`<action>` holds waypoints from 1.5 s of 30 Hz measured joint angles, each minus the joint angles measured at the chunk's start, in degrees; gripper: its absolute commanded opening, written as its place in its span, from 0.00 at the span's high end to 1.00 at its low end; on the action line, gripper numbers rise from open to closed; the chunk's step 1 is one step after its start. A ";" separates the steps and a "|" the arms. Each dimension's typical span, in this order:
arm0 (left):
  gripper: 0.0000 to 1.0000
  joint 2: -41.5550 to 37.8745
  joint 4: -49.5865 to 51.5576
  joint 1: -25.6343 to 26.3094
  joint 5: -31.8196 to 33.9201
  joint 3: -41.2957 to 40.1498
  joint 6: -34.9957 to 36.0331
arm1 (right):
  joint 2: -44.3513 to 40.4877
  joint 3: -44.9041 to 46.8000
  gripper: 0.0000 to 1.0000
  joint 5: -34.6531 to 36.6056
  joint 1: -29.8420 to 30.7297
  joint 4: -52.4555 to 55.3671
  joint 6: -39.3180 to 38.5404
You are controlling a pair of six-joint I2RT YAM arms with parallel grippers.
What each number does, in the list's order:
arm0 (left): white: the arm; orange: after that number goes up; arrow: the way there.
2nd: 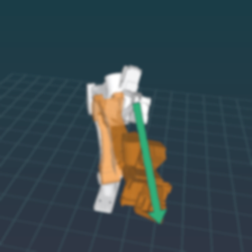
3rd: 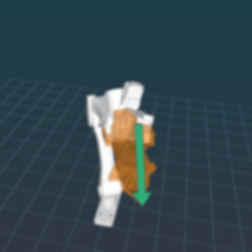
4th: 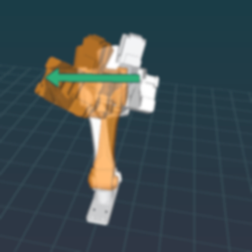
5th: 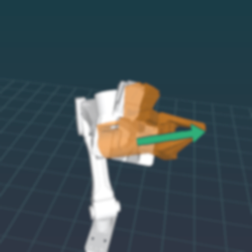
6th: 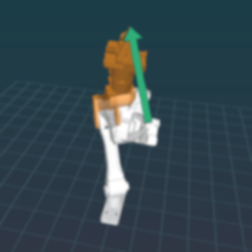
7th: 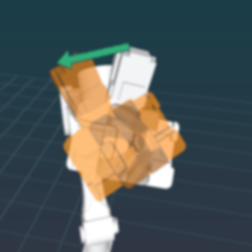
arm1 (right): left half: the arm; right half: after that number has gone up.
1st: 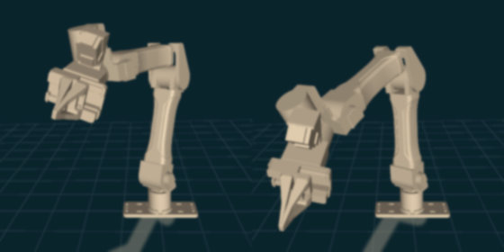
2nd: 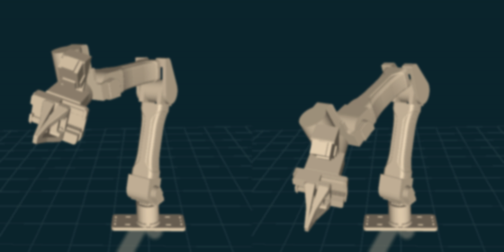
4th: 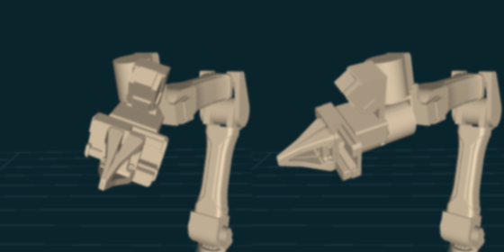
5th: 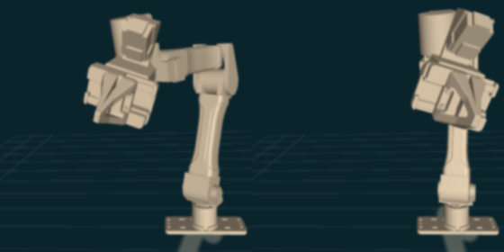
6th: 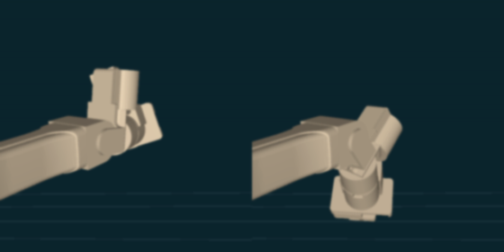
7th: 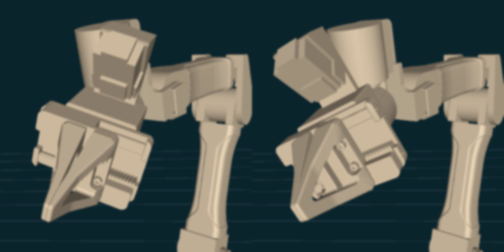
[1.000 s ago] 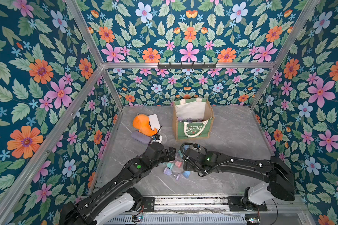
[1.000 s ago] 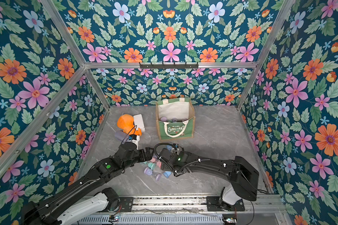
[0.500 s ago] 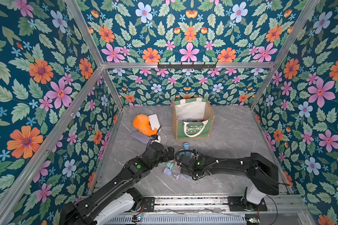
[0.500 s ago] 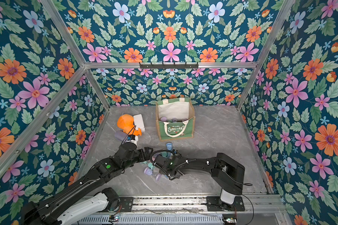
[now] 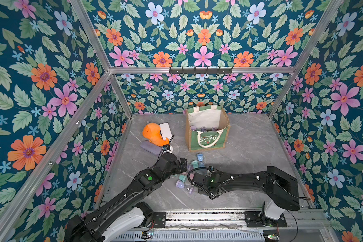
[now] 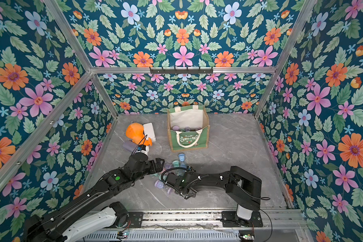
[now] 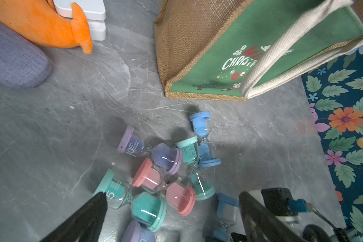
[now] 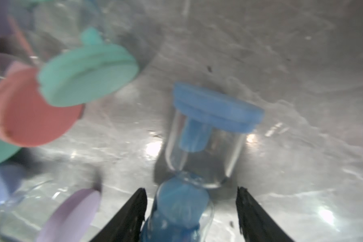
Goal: Put the hourglass into the canvas bag
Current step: Pick up the hourglass from the center of the board.
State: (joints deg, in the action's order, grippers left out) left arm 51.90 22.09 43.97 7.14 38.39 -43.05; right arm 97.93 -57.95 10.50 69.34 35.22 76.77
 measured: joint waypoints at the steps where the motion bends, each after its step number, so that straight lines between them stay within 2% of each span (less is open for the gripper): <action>1: 0.00 0.00 -0.02 0.00 0.00 0.00 0.00 | -0.07 0.04 0.34 0.04 0.20 0.39 0.17; 11: 0.00 -0.09 0.11 0.00 0.00 0.22 0.04 | 1.40 0.15 0.38 -1.16 1.79 1.62 1.55; 29: 0.00 -0.17 0.28 0.00 0.00 0.66 0.04 | 1.20 0.87 0.61 -0.68 2.14 1.81 1.64; 40: 0.00 -0.13 0.28 0.00 -0.04 1.97 0.04 | -2.34 2.43 0.71 -1.64 2.10 -0.37 2.08; 45: 0.00 -0.13 0.31 0.00 -0.09 2.69 0.20 | -7.41 2.62 0.72 -0.28 1.33 -0.26 1.88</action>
State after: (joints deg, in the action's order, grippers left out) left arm 51.77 22.39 43.97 7.05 41.08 -42.85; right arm 90.52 -55.33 10.22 70.67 34.96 78.65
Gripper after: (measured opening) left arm 0.998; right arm 0.441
